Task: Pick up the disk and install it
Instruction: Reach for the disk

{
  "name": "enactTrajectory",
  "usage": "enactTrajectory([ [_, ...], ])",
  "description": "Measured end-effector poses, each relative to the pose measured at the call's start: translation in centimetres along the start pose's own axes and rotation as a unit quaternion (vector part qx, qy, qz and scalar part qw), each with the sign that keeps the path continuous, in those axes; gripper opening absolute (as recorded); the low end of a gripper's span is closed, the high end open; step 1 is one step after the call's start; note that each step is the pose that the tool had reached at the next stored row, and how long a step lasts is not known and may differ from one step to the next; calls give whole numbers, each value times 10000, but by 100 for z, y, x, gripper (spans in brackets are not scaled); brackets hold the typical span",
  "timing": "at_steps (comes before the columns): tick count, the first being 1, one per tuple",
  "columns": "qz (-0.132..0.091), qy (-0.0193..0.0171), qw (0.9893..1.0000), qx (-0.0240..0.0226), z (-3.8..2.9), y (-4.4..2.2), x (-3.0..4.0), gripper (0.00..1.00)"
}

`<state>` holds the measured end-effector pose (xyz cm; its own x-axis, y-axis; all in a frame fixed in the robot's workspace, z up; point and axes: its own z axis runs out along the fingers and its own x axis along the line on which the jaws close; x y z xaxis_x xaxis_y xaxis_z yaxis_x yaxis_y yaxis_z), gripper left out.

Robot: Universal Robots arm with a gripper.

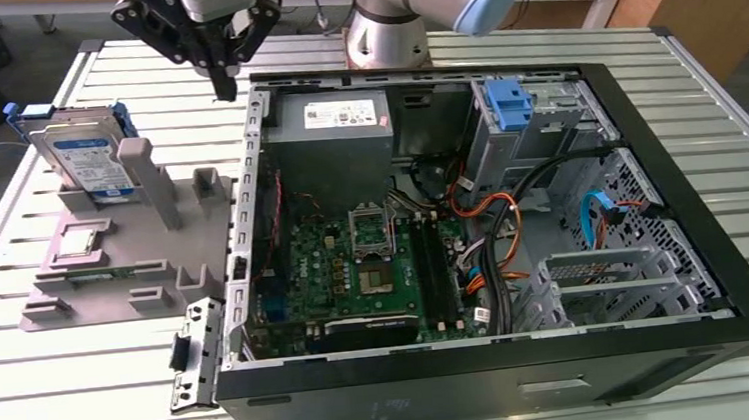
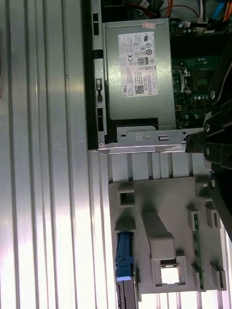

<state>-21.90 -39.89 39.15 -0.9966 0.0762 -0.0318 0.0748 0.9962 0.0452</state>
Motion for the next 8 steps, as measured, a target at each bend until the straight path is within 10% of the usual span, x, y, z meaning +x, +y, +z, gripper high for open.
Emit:
enactTrajectory([
  [8,0,-8,10000,-1,0,-16,207,10],
])
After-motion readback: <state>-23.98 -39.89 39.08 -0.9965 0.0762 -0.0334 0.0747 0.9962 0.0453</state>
